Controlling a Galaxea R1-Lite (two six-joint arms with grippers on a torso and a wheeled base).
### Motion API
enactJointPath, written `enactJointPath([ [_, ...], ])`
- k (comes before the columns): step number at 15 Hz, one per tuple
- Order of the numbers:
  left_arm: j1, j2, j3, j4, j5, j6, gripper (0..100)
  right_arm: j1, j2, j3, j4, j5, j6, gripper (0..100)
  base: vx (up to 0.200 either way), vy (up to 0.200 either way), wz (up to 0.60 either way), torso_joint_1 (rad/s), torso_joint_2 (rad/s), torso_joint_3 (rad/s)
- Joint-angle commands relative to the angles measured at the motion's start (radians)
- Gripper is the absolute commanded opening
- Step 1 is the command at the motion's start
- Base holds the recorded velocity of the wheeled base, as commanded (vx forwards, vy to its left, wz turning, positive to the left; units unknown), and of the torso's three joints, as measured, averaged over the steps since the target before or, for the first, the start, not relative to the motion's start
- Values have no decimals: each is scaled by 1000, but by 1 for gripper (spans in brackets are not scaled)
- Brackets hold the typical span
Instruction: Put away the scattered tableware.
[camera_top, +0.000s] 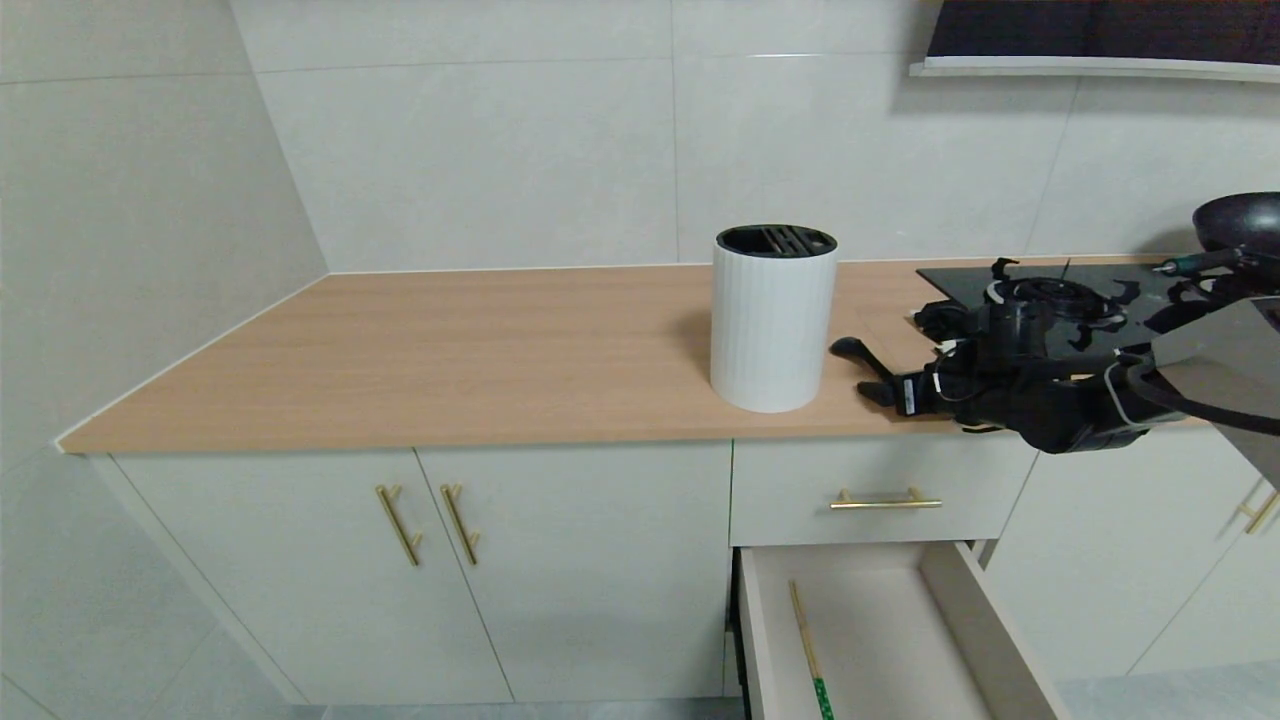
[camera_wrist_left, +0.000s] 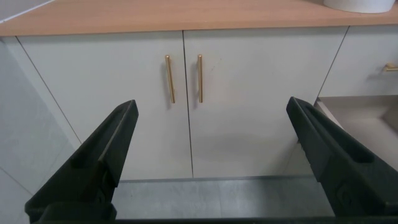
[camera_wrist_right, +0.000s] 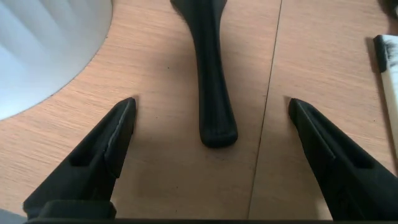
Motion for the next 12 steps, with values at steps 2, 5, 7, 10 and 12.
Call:
enactJointPath([
  [2,0,2,0,0,0,0,100,2,14,1,-4,1,1,0,0,0,0,0,0,0],
  [5,0,0,0,0,0,0,100,2,17,-1,-15,1,1,0,0,0,0,0,0,0],
  [7,0,2,0,0,0,0,100,2,17,1,-15,1,1,0,0,0,0,0,0,0],
  [10,0,2,0,0,0,0,100,2,13,-2,-13,0,2,0,0,0,0,0,0,0],
  [12,0,2,0,0,0,0,100,2,2,-5,-12,-5,7,0,0,0,0,0,0,0],
])
